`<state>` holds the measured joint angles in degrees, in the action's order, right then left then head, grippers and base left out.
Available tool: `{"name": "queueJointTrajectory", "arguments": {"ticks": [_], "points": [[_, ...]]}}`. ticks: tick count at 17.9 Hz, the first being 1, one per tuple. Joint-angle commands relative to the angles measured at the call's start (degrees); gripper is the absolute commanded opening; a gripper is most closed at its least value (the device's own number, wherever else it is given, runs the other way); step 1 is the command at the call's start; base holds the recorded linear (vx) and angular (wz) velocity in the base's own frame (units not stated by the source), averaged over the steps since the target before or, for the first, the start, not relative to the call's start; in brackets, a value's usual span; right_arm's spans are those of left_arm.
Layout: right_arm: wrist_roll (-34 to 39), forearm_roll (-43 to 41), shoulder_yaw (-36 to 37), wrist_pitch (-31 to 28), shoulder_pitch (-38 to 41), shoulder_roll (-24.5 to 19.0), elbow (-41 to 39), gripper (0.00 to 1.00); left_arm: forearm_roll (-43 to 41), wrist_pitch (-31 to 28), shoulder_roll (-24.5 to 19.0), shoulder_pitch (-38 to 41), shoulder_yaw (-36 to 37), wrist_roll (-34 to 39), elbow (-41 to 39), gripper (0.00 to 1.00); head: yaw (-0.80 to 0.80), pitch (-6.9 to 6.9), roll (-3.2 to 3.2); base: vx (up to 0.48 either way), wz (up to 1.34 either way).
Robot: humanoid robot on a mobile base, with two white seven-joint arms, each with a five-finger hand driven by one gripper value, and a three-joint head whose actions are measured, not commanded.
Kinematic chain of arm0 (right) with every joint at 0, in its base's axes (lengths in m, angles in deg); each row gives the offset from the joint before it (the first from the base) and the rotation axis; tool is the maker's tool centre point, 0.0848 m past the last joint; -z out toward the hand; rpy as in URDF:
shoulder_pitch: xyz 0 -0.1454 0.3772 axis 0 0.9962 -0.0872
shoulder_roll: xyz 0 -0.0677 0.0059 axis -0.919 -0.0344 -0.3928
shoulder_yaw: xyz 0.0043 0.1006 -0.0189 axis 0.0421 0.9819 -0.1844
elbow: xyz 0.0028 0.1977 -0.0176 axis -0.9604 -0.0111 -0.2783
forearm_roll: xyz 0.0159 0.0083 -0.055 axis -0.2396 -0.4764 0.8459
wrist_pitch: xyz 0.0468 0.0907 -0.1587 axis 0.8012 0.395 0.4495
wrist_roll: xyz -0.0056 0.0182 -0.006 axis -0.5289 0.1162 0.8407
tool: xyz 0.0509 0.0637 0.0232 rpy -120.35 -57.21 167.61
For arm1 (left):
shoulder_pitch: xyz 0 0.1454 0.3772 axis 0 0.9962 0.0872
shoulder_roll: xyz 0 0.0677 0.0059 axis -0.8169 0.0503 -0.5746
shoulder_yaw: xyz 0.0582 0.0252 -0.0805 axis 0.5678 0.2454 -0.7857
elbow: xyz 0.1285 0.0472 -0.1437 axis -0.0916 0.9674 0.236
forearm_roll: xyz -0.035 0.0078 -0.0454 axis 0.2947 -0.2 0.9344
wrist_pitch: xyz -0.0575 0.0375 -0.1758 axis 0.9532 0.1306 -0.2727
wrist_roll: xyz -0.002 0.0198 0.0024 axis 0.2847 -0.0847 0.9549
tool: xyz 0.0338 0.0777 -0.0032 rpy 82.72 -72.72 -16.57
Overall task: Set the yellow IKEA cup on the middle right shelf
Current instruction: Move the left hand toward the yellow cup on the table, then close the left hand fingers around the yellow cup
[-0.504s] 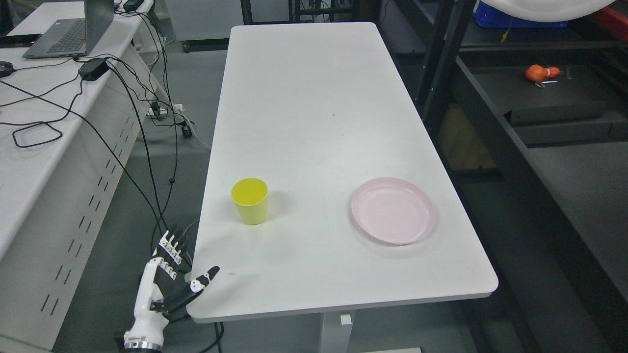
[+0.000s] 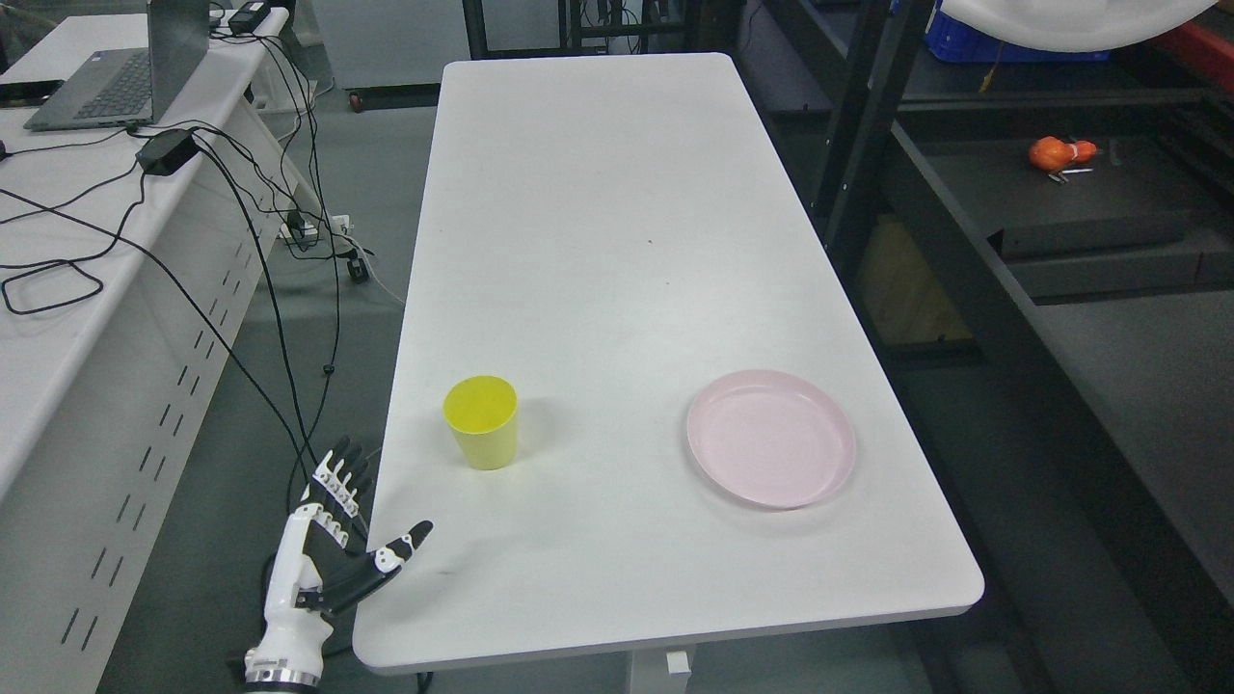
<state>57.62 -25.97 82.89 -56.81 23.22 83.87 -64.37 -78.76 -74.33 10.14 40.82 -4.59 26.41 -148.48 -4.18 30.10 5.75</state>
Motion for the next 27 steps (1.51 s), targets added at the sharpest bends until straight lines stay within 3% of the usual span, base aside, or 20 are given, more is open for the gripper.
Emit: {"name": "queueJointTrajectory", "arguments": {"ticks": [1,5,13,21,27], "points": [[-0.04,-1.41,-0.97,-0.05,0.80,1.00,0.00,0.99,0.32,-0.31,-1.00,-1.64,-0.23,-0.05,2.80,0.99,0.00,0.00,0.00,0.080,0.00],[-0.04,-1.41,-0.97,-0.05,0.80,1.00,0.00,0.99,5.85,-0.23,-1.00,-5.32,1.69,-0.31,3.86,0.94,0.00,0.00,0.00,0.040,0.00],[-0.04,-1.41,-0.97,-0.05,0.80,1.00,0.00,1.00,5.86,-0.40,-1.00,-11.56,3.01,-0.31,13.26,0.97,0.00,0.00,0.00,0.002,0.00],[-0.04,-1.41,-0.97,-0.05,0.80,1.00,0.00,0.99,5.60,-0.40,-1.00,-12.80,11.97,-3.47,14.41,0.98,0.00,0.00,0.00,0.000,0.00],[-0.04,-1.41,-0.97,-0.05,0.80,1.00,0.00,0.99,5.33,-3.92,-1.00,-13.24,11.46,-3.21,14.85,0.98,0.00,0.01,0.00,0.000,0.00]]}}
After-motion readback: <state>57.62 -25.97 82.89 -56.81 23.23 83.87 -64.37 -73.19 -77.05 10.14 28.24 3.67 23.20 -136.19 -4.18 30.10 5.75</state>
